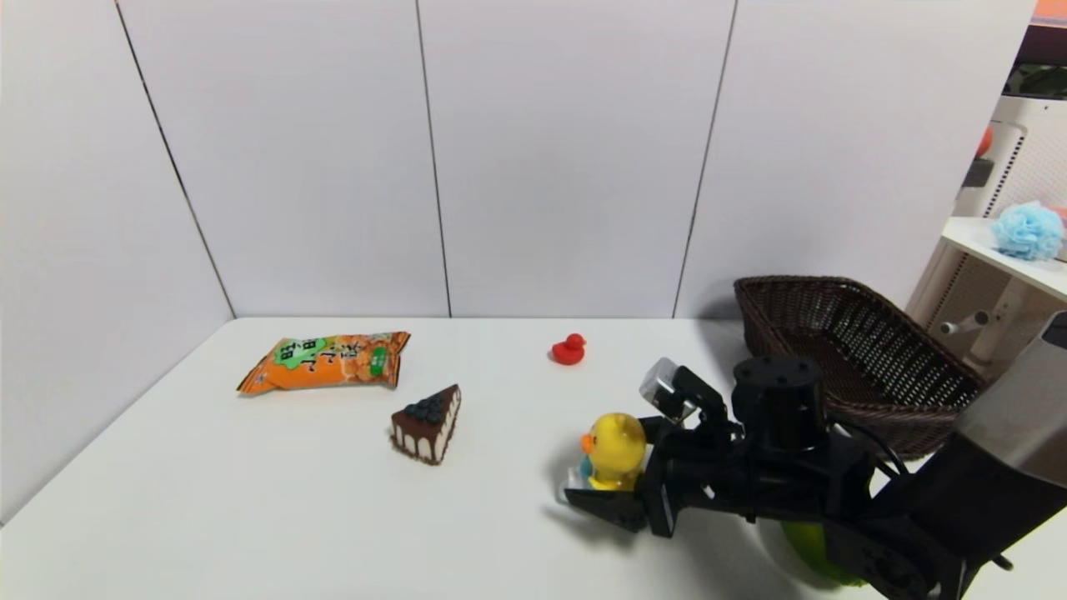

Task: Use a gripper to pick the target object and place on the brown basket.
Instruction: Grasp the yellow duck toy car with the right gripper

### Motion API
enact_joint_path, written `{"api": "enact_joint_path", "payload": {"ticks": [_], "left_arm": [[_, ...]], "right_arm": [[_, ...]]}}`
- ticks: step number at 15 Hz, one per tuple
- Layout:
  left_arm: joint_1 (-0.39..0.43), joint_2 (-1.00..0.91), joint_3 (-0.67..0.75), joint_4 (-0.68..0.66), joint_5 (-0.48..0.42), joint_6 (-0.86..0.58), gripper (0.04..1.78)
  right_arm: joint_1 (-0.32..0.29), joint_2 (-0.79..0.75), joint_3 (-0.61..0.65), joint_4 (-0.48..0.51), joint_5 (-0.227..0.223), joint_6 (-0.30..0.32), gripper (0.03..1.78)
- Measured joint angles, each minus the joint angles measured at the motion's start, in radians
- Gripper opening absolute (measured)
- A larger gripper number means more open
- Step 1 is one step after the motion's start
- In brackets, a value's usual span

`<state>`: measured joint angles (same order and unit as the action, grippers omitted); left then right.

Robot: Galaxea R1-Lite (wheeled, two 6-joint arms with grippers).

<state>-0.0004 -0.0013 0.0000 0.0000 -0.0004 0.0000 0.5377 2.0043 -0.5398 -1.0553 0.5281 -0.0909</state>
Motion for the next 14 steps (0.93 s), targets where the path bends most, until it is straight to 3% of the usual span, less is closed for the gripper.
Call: {"api": "enact_joint_path", "payload": {"ticks": [9, 14], "left_arm": [[0.000, 0.000, 0.000, 0.000, 0.000, 0.000, 1.69], [0.000, 0.000, 0.000, 0.000, 0.000, 0.000, 1.69]], "right_arm": [[-0.008, 0.067, -0.016, -0.075, -0.004, 0.004, 1.70], [-0.013, 0.069, -0.012, -0.122, -0.005, 0.053, 1.70]]}}
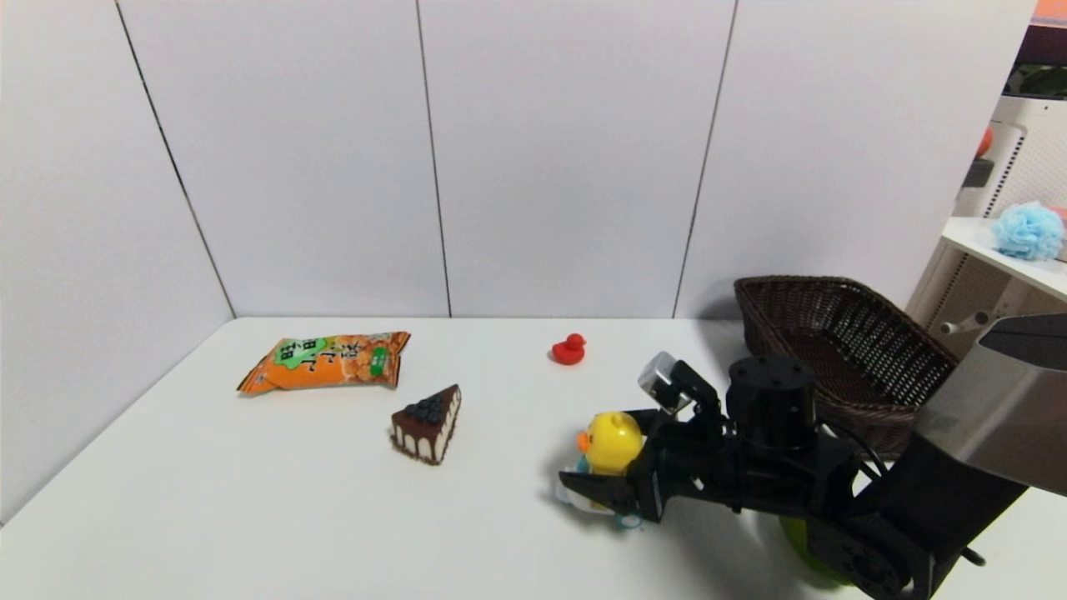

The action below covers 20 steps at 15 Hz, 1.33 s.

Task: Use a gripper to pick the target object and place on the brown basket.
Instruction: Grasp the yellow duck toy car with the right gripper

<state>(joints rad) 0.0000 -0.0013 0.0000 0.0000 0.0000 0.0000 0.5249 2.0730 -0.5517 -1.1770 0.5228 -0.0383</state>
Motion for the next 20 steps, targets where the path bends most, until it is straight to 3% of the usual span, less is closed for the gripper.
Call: {"api": "enact_joint_path", "payload": {"ticks": [8, 13, 17, 20], "left_arm": [[0.000, 0.000, 0.000, 0.000, 0.000, 0.000, 1.69], [0.000, 0.000, 0.000, 0.000, -0.001, 0.000, 1.69], [0.000, 0.000, 0.000, 0.000, -0.001, 0.000, 1.69], [0.000, 0.000, 0.000, 0.000, 0.000, 0.000, 1.69]], "right_arm": [[-0.016, 0.002, 0.010, -0.009, 0.000, 0.003, 1.70], [-0.020, -0.031, 0.039, 0.002, 0.001, 0.047, 1.70], [-0.015, -0.045, 0.036, 0.002, 0.000, 0.056, 1.09], [-0.015, -0.048, 0.034, 0.002, 0.000, 0.056, 0.77]]}}
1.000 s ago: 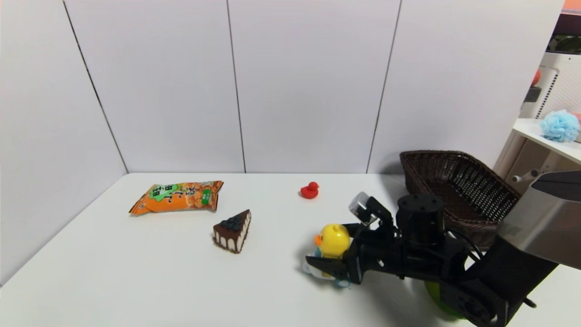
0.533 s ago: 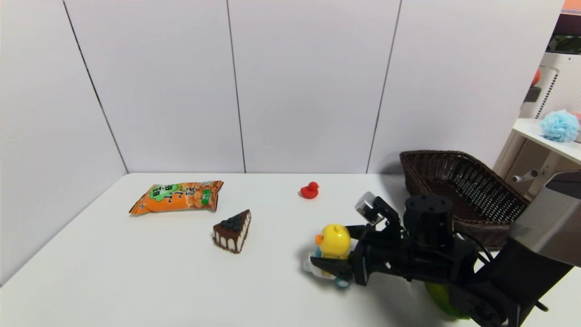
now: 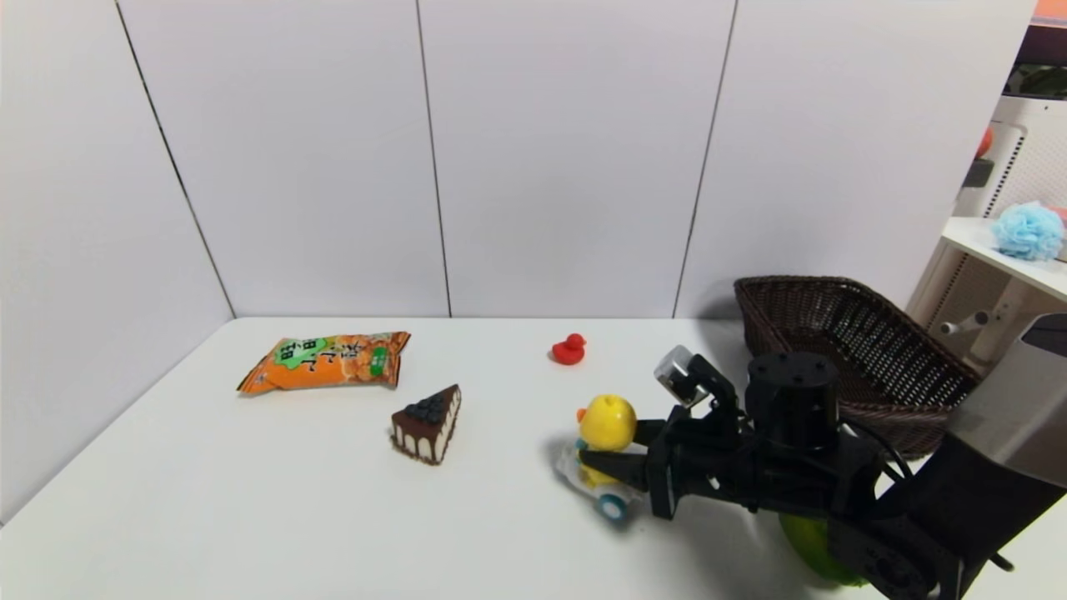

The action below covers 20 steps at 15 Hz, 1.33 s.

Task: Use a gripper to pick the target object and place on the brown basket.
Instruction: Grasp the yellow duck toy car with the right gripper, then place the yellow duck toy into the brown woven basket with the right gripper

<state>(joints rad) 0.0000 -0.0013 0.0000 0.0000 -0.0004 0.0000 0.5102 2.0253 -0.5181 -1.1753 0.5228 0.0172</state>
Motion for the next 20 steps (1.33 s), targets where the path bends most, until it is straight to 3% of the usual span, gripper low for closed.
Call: {"api": "enact_joint_path", "payload": {"ticks": [1, 2, 15, 17, 20], "left_arm": [[0.000, 0.000, 0.000, 0.000, 0.000, 0.000, 1.69], [0.000, 0.000, 0.000, 0.000, 0.000, 0.000, 1.69], [0.000, 0.000, 0.000, 0.000, 0.000, 0.000, 1.69], [0.000, 0.000, 0.000, 0.000, 0.000, 0.000, 1.69], [0.000, 0.000, 0.000, 0.000, 0.000, 0.000, 1.69]], "right_arm": [[0.000, -0.001, 0.002, -0.001, 0.000, 0.000, 0.40], [0.000, -0.002, 0.006, -0.005, 0.000, 0.000, 0.34], [-0.035, -0.106, 0.038, 0.002, 0.000, 0.001, 0.35], [-0.069, -0.141, 0.026, 0.009, 0.000, 0.001, 0.35], [-0.186, -0.202, -0.076, 0.096, 0.000, 0.000, 0.35]]}}
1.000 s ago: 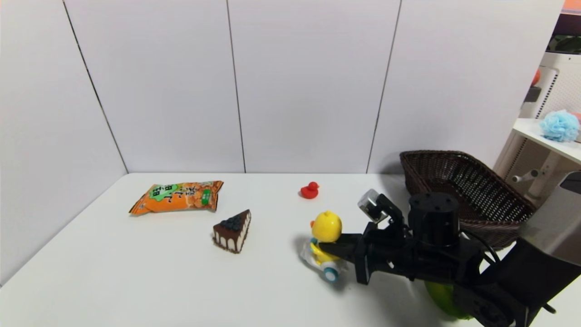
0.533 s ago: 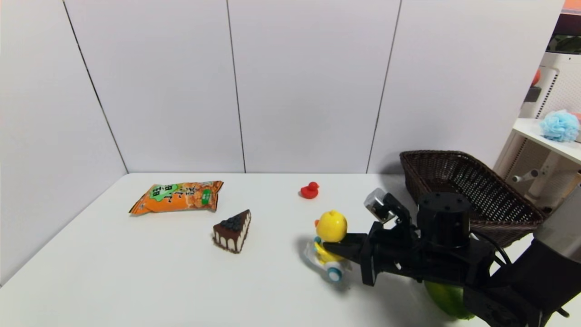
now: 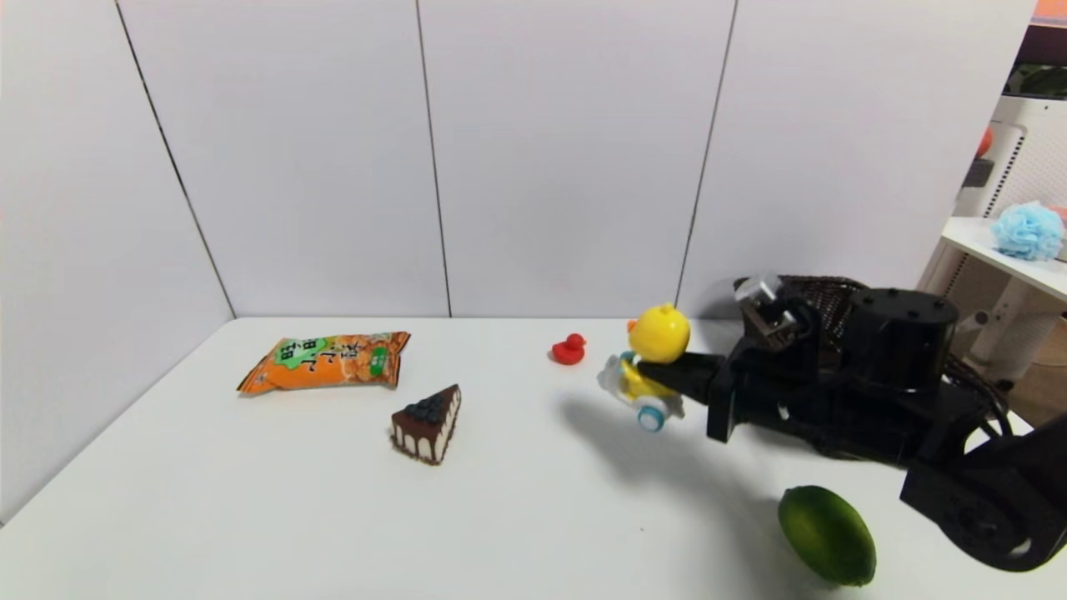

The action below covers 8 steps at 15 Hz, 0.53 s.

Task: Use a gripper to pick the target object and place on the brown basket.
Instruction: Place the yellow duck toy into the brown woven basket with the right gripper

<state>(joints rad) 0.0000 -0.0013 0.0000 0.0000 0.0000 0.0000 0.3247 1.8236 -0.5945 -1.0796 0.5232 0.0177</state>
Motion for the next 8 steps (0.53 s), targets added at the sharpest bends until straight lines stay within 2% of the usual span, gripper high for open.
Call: {"api": "enact_joint_path", "payload": {"ticks": [1, 6, 8], "left_arm": [[0.000, 0.000, 0.000, 0.000, 0.000, 0.000, 1.69], [0.000, 0.000, 0.000, 0.000, 0.000, 0.000, 1.69], [0.000, 0.000, 0.000, 0.000, 0.000, 0.000, 1.69]], "right_arm": [[-0.059, -0.017, -0.056, 0.050, 0.000, 0.000, 0.35], [-0.429, -0.039, -0.367, 0.346, 0.003, -0.003, 0.35], [-0.531, 0.000, -0.449, 0.439, 0.004, -0.016, 0.35]]}}
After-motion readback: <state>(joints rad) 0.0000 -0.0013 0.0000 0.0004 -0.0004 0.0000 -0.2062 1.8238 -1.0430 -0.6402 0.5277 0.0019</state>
